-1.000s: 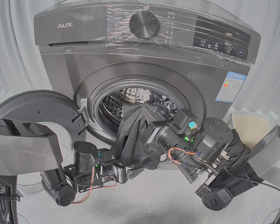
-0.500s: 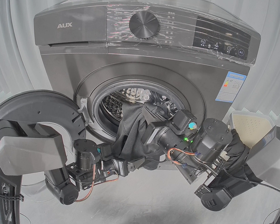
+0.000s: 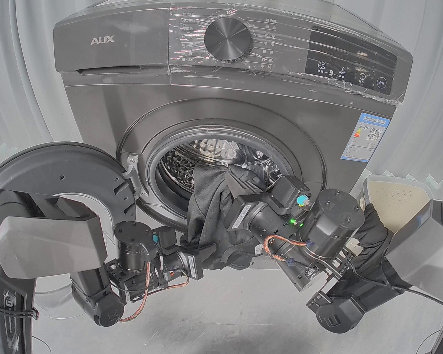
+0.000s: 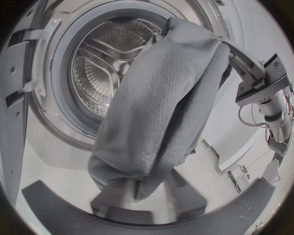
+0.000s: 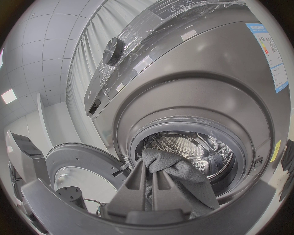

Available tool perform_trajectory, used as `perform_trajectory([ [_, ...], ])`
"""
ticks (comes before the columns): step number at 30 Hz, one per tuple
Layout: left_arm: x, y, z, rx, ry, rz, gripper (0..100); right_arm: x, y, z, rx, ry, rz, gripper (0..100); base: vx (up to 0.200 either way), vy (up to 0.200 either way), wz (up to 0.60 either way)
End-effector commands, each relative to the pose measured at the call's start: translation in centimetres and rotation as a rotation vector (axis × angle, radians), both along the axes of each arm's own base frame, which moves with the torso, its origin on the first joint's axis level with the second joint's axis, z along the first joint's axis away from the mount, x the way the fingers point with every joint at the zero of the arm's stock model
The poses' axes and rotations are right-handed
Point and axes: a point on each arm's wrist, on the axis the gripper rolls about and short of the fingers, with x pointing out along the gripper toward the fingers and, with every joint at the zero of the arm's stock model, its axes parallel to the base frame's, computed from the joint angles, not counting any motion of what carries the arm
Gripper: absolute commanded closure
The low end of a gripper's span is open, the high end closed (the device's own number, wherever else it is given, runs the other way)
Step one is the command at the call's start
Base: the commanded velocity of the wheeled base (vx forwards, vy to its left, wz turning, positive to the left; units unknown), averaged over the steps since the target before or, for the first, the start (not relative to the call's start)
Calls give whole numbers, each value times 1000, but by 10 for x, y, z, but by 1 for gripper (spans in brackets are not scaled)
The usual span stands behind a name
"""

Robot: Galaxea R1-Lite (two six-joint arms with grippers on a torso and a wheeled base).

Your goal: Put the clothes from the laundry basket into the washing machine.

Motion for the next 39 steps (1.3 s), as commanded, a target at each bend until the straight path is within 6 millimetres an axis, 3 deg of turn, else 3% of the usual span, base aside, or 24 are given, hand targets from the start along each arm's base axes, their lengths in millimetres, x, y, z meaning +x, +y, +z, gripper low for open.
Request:
perform_trajectory([
  [1,-10,1,2,-3,-11,-14,100,2,-1,-1,-2,3,-5,100,0,0,0],
  [10,-36,9,20,-9,-28,-40,100,3,0,-4,-5,6,-10,100,0,0,0],
  [16,-37,10,8,20,7,-40,100,4,0,-4,-2,7,-19,100,0,0,0],
  [17,-38,10,3,34,19,-44,0,4,0,-3,-1,6,-19,100,0,0,0],
  [25,-29,6,-21,66,59,-37,0,3,2,0,6,-4,-14,100,0,0,0],
  [39,-19,-2,-22,31,46,-38,0,3,4,1,13,-8,-9,100,0,0,0],
])
